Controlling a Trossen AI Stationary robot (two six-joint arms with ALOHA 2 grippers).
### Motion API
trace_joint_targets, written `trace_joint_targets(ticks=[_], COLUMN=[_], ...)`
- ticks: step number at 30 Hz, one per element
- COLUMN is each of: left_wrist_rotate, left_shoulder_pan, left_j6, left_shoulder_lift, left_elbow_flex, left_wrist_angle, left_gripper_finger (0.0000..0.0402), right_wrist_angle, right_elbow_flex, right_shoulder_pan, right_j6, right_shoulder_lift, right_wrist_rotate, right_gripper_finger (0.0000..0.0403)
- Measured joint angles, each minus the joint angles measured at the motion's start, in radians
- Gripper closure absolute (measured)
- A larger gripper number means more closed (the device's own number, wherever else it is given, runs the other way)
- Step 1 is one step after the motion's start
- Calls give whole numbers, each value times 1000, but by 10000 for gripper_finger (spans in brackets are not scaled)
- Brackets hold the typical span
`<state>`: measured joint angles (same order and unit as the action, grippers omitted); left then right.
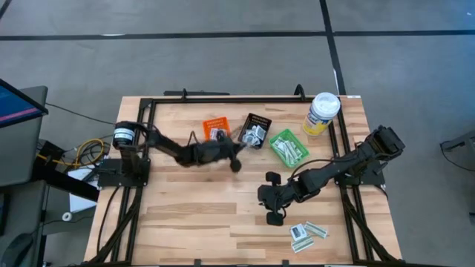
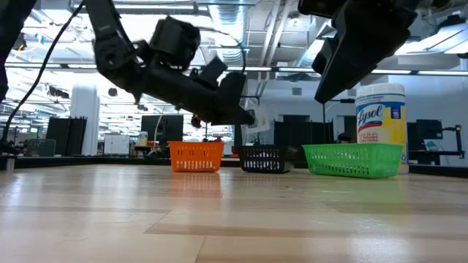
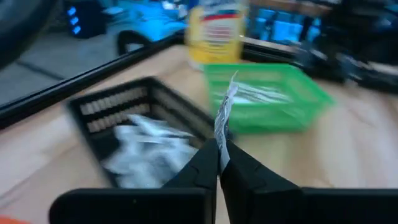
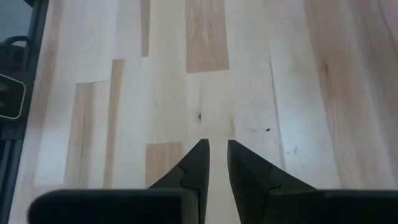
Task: Pick & Place First Aid Supplies
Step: Put the black towelette pack into the black basket
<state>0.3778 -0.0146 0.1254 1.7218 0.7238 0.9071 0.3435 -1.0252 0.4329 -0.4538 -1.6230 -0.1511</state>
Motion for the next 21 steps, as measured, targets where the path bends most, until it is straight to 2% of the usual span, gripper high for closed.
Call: trace_joint_targets(ticks=[2,5,8,12,16,21], left_wrist_rotate=[-61,-223,-299,-326,-310,-299], left_shoulder_pan=[-67,-156,-193,-196,-198,-235], left_j6=[42,92,85,46,-11,11], left_shoulder_lift=[0,0,0,0,0,0], left_elbow_flex=[6,25,51,92,113,114], left_wrist_angle=[-2,-1,-2,-33,-45,-93], left_gripper_finger=[391,389,380,360,331,289], right_wrist_angle=[0,0,0,-2,-3,-18], right_elbow_flex=[0,0,0,0,0,0], right_shoulder_pan=[-1,-1,-10,-28,-56,-93], right_j6=[0,8,33,43,44,44], right_shoulder_lift=[0,0,0,-1,-1,-1], right_wrist_rotate=[0,-2,-4,-4,-4,-4], right_gripper_finger=[351,351,351,351,351,351])
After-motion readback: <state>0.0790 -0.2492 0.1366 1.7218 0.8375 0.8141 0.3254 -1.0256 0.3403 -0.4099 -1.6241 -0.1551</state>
